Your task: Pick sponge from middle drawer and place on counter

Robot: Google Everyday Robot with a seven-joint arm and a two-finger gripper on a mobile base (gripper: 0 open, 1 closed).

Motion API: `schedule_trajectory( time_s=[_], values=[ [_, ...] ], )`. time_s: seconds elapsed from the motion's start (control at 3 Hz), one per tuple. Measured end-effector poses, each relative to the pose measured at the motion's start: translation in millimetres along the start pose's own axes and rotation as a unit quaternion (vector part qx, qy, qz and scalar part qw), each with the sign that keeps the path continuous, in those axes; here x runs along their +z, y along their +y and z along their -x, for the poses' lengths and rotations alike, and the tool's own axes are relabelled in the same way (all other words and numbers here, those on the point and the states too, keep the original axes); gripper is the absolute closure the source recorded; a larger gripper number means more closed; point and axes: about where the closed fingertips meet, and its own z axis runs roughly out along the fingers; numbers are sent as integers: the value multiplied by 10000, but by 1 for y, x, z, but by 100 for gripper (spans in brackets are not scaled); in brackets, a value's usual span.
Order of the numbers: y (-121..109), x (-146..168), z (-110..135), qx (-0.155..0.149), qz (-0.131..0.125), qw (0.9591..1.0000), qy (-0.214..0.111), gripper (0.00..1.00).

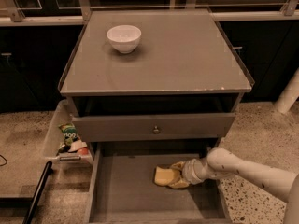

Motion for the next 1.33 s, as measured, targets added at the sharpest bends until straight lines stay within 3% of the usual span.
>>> schedule_trajectory(
  time_s=[0.33, 0.67, 1.0, 1.33],
  values=[
    [0, 0, 0, 0, 0, 10000, 0, 89],
    [0, 0, 0, 0, 1, 10000, 0, 100],
    [5, -7, 3, 26, -6, 10000, -17, 100],
    [11, -39, 22, -145, -117, 9997, -154, 100]
  ],
)
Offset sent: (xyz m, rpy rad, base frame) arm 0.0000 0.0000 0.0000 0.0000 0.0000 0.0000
